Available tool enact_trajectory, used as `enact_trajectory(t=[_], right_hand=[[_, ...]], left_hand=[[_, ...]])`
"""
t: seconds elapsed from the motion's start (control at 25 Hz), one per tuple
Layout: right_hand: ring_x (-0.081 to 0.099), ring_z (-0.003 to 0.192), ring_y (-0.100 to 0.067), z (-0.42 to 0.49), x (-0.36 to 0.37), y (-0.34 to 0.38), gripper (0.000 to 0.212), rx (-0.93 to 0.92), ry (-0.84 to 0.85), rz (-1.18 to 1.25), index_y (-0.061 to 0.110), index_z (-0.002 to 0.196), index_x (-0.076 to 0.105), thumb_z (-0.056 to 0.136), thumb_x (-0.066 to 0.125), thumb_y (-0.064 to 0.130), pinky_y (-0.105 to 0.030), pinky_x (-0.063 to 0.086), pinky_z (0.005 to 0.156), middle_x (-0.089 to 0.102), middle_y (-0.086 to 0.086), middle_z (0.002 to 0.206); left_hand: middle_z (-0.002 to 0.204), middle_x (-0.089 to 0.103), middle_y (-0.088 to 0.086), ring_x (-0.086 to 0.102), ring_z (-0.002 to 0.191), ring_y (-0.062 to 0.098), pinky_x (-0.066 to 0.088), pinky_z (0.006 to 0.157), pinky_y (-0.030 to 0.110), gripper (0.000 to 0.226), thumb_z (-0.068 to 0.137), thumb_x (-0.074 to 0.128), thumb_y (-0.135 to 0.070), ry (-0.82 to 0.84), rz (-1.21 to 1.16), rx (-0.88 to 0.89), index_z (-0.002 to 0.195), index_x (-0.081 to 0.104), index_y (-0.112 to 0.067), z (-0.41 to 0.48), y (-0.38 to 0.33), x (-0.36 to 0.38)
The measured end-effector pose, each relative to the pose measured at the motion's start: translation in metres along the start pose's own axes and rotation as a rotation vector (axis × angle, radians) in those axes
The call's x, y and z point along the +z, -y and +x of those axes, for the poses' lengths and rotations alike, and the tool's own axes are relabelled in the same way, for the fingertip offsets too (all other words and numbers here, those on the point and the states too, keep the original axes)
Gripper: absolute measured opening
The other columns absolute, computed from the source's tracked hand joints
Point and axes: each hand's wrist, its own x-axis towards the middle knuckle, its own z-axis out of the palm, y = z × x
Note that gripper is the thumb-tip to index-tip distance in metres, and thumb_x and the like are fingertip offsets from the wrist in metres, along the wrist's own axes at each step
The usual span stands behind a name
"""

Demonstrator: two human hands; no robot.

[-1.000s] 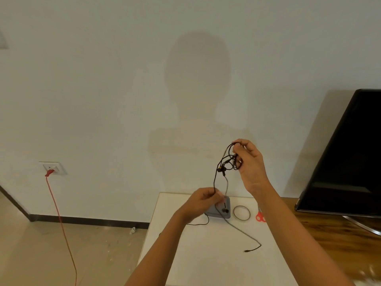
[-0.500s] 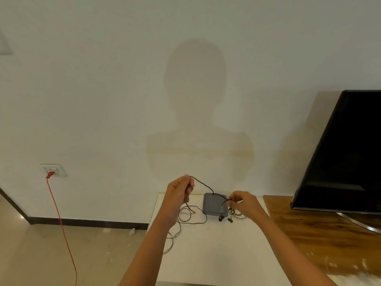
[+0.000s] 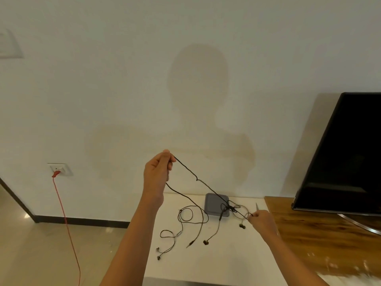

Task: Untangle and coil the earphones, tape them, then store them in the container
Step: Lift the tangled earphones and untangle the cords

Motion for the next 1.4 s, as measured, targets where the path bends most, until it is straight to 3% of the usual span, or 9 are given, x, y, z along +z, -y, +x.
enact_trajectory(t=[0.08, 0.16, 0.36, 0.56, 0.68, 0.8, 0.96, 1.24, 1.4], right_hand=[[0.065, 0.073, -0.026, -0.003, 0.005, -0.01, 0.006, 0.109, 0.042, 0.003, 0.006, 0.083, 0.064, 0.08, 0.063, 0.011, -0.036, 0.055, 0.061, 0.068, -0.013, 0.083], [0.064, 0.09, -0.031, -0.011, 0.009, 0.002, 0.028, 0.147, 0.084, -0.006, -0.001, 0.109, 0.06, 0.081, 0.058, 0.005, -0.04, 0.054, 0.08, 0.066, -0.018, 0.102], [0.026, 0.141, -0.017, -0.056, -0.009, 0.102, 0.07, -0.322, 0.41, 0.419, 0.014, 0.15, 0.019, 0.091, 0.056, 0.009, -0.031, 0.028, 0.109, 0.027, 0.001, 0.153], [0.041, 0.132, -0.011, -0.084, -0.022, 0.157, 0.055, -0.55, 0.524, 0.594, 0.019, 0.145, 0.033, 0.094, 0.055, 0.015, -0.025, 0.041, 0.099, 0.043, 0.009, 0.139], [0.068, 0.093, -0.018, -0.085, -0.026, 0.158, 0.016, -0.711, 0.353, 0.585, 0.009, 0.106, 0.066, 0.095, 0.055, 0.013, -0.032, 0.054, 0.086, 0.072, -0.007, 0.099], [0.065, 0.066, -0.019, -0.079, -0.028, 0.148, 0.012, -0.704, 0.317, 0.612, 0.006, 0.09, 0.071, 0.091, 0.063, 0.014, -0.034, 0.055, 0.072, 0.071, -0.008, 0.079], [0.056, 0.066, -0.008, -0.075, -0.02, 0.128, 0.016, -0.695, 0.452, 0.569, 0.004, 0.089, 0.071, 0.092, 0.06, 0.017, -0.02, 0.047, 0.065, 0.067, -0.004, 0.074], [0.048, 0.061, -0.006, -0.071, -0.002, 0.088, 0.021, -0.539, 0.545, 0.604, 0.0, 0.085, 0.064, 0.096, 0.052, 0.014, -0.015, 0.04, 0.06, 0.056, 0.005, 0.066], [0.042, 0.056, -0.012, -0.066, 0.0, 0.06, 0.025, -0.373, 0.512, 0.686, 0.001, 0.086, 0.063, 0.098, 0.049, 0.017, -0.023, 0.037, 0.057, 0.049, -0.006, 0.065]], left_hand=[[0.058, 0.047, -0.003, 0.034, 0.046, 0.004, 0.028, 0.047, 0.016, 0.035, 0.097, 0.051, -0.027, 0.021, 0.121, 0.001, 0.068, 0.065, -0.014, 0.0, -0.003, -0.002], [0.058, 0.05, -0.004, 0.041, 0.045, -0.001, 0.031, 0.052, 0.019, 0.035, 0.096, 0.051, -0.027, 0.158, 0.273, -0.031, 0.067, 0.068, -0.016, -0.006, -0.002, 0.005], [0.057, 0.054, -0.009, 0.046, 0.047, -0.006, 0.033, 0.056, 0.014, 0.037, 0.098, 0.048, -0.03, 0.445, 0.47, -0.068, 0.073, 0.069, -0.013, -0.018, 0.006, 0.034], [0.057, 0.057, -0.009, 0.042, 0.046, 0.002, 0.034, 0.048, 0.01, 0.036, 0.096, 0.049, -0.033, 0.441, 0.574, 0.0, 0.073, 0.071, -0.016, -0.013, 0.013, 0.033], [0.052, 0.053, -0.009, 0.042, 0.043, 0.0, 0.033, 0.048, 0.008, 0.038, 0.097, 0.05, -0.035, 0.438, 0.662, 0.036, 0.069, 0.07, -0.019, -0.008, 0.013, 0.022], [0.043, 0.039, -0.008, 0.037, 0.043, 0.006, 0.031, 0.05, 0.015, 0.042, 0.094, 0.052, -0.041, 0.399, 0.749, 0.019, 0.06, 0.066, -0.021, -0.003, 0.013, 0.005], [0.059, 0.054, 0.007, 0.051, 0.062, 0.015, 0.042, 0.065, 0.024, 0.043, 0.09, 0.058, -0.039, 0.252, 0.526, -0.112, 0.054, 0.063, -0.016, 0.003, 0.005, -0.01], [0.038, 0.031, -0.012, 0.021, 0.032, 0.004, 0.016, 0.034, 0.017, 0.035, 0.095, 0.052, -0.025, -0.083, -0.178, -0.273, 0.061, 0.047, -0.018, 0.016, -0.032, -0.031], [0.045, 0.041, -0.012, 0.023, 0.034, 0.004, 0.019, 0.033, 0.016, 0.033, 0.098, 0.05, -0.03, -0.1, -0.18, -0.235, 0.068, 0.054, -0.018, 0.021, -0.039, -0.051]])
